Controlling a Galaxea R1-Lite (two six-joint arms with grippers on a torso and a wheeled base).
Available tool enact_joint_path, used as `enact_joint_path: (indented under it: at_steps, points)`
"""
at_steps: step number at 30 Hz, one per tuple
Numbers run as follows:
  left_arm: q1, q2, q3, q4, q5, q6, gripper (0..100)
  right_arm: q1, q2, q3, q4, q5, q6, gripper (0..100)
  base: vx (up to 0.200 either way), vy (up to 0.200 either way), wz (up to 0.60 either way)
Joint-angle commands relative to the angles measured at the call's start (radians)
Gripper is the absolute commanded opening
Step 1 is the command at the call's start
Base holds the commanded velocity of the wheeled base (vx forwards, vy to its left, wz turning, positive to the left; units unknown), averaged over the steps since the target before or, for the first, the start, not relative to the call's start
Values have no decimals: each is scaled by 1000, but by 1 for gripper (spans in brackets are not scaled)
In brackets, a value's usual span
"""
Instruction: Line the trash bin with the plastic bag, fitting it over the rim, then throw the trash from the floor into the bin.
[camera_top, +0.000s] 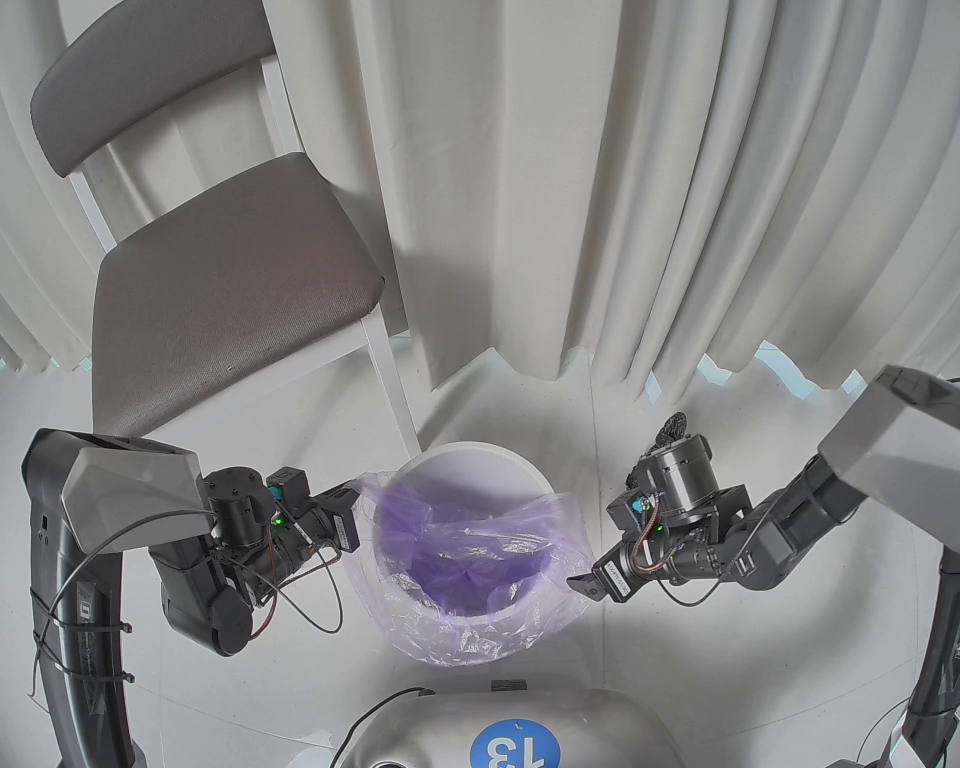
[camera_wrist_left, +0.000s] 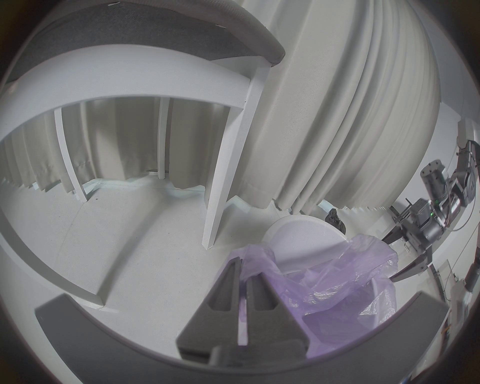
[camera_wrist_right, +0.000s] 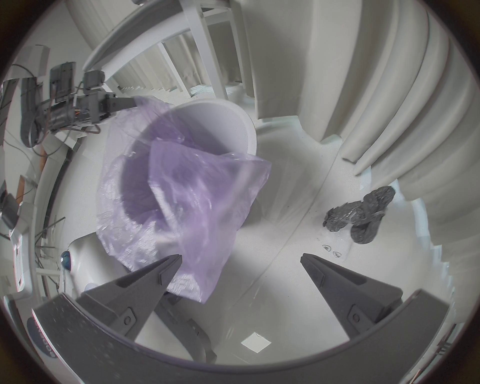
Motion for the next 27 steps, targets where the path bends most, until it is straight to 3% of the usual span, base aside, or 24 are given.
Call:
enact_joint_path:
  at_steps: [1,8,16,18,19,22,27]
  points:
    - [-11,-4,0,-18,0,-7,0,10,-205,-5,129,8,-43,100,0,0,0]
    - [-11,23,-5,-18,14,-4,0,32,-255,-66,152,10,-83,100,0,0,0]
    - [-7,58,-2,-18,35,10,0,124,-100,-135,-47,12,-106,100,0,0,0]
    - [0,63,2,-18,35,11,0,131,-64,-152,-56,41,-135,100,0,0,0]
    - [3,60,3,-18,35,11,100,131,-52,-154,-58,65,-149,100,0,0,0]
    - [13,43,6,-18,32,10,100,135,-15,-166,-64,130,-192,100,0,0,0]
    - [49,5,15,-18,14,5,100,148,22,-204,-64,173,-227,100,0,0,0]
